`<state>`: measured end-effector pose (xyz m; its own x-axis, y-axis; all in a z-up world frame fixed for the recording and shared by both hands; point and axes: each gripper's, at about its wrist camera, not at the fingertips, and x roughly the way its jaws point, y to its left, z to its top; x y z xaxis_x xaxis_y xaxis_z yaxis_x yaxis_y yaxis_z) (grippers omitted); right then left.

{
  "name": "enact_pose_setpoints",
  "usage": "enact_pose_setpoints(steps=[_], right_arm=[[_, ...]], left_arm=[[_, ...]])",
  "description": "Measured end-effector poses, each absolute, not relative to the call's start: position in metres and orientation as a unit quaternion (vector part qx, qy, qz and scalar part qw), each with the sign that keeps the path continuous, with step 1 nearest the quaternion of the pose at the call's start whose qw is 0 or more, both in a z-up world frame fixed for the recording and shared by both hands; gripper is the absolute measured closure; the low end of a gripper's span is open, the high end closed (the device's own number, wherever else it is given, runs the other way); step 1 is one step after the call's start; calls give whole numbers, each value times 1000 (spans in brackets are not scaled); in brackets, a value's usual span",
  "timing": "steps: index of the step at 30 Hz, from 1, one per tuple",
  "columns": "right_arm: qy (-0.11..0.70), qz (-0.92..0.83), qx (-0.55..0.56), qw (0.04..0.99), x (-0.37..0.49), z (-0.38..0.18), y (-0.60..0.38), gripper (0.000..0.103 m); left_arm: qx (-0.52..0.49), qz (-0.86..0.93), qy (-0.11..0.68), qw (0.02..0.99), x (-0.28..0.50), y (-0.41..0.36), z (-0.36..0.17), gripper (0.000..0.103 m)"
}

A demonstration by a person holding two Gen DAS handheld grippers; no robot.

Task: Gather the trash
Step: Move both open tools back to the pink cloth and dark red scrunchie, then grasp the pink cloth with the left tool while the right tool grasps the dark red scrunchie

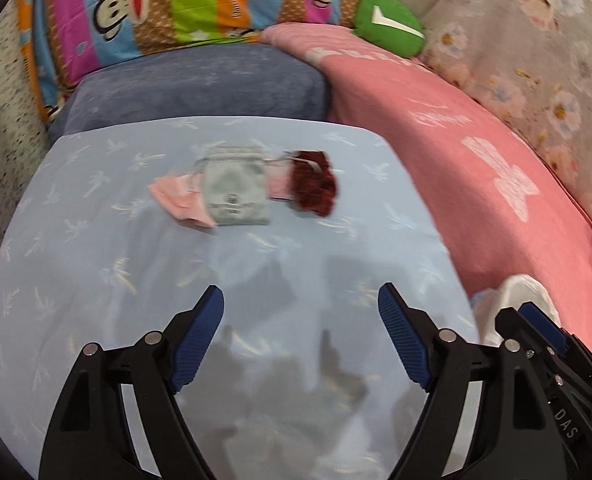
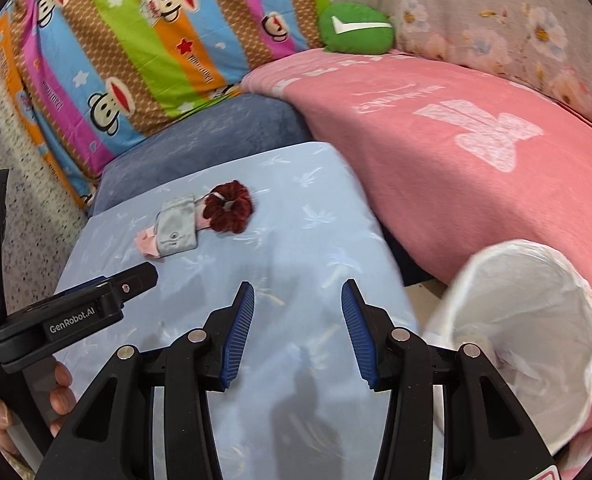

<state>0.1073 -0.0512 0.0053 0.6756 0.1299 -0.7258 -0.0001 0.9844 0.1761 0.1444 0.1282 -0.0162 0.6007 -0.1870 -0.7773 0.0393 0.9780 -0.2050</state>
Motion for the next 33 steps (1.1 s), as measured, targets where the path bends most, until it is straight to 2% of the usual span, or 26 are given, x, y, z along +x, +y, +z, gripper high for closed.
enact_pose_setpoints(steps=[7,16,22,28,30,32,33], right_arm=[[419,61,61,904,165,-16,-3,58],[428,75,41,900,240,-38,37,58],[440,72,34,895,276,-56,53,58],[454,69,29,888,295,-74,59,58],[457,68,30,886,297,-78,58,61],[459,69,30,885,298,-80,58,71],[459,69,29,885,298,-80,58,73]], left_arm=[[-109,-19,454,884,186,188,-35,27],[-130,-25,471,872,237,215,-62,28],[-142,-30,485,862,258,223,-79,35],[-134,-35,488,862,262,225,-89,54],[-132,-43,487,862,261,224,-89,68],[-134,-46,487,862,259,226,-90,86],[-136,-47,487,861,260,225,-90,91]])
